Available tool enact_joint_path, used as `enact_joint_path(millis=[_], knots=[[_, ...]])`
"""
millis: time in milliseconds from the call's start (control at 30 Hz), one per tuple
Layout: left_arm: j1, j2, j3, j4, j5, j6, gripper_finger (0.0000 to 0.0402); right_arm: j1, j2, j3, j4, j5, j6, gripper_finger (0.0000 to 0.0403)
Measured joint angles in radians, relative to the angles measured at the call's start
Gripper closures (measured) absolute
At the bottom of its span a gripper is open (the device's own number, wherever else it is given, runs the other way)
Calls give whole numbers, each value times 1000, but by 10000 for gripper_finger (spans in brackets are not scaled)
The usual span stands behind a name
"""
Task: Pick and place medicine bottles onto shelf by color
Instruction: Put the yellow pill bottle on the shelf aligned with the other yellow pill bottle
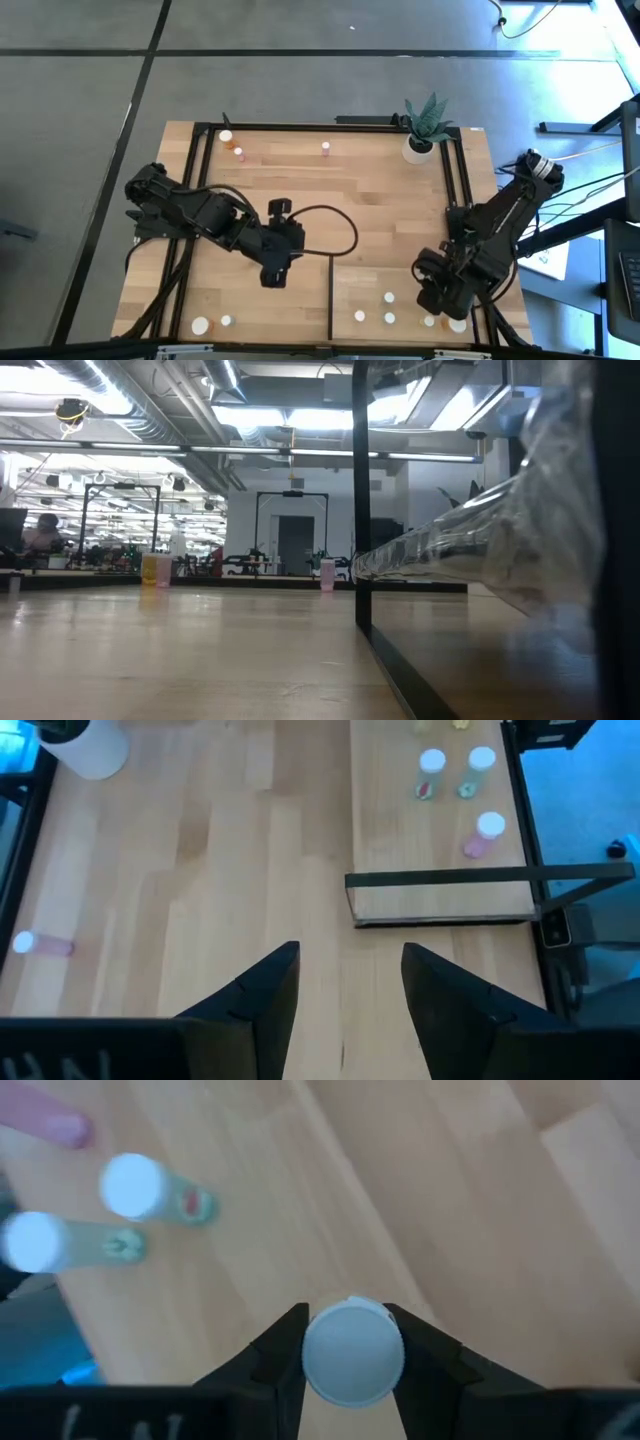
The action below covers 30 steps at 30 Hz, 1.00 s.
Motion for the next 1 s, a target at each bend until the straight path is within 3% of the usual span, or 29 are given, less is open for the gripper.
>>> enact_joint_path(millis=[1000], knots=[[0, 0, 0, 2, -1, 0, 232, 28, 160, 0, 47, -8, -4, 277]])
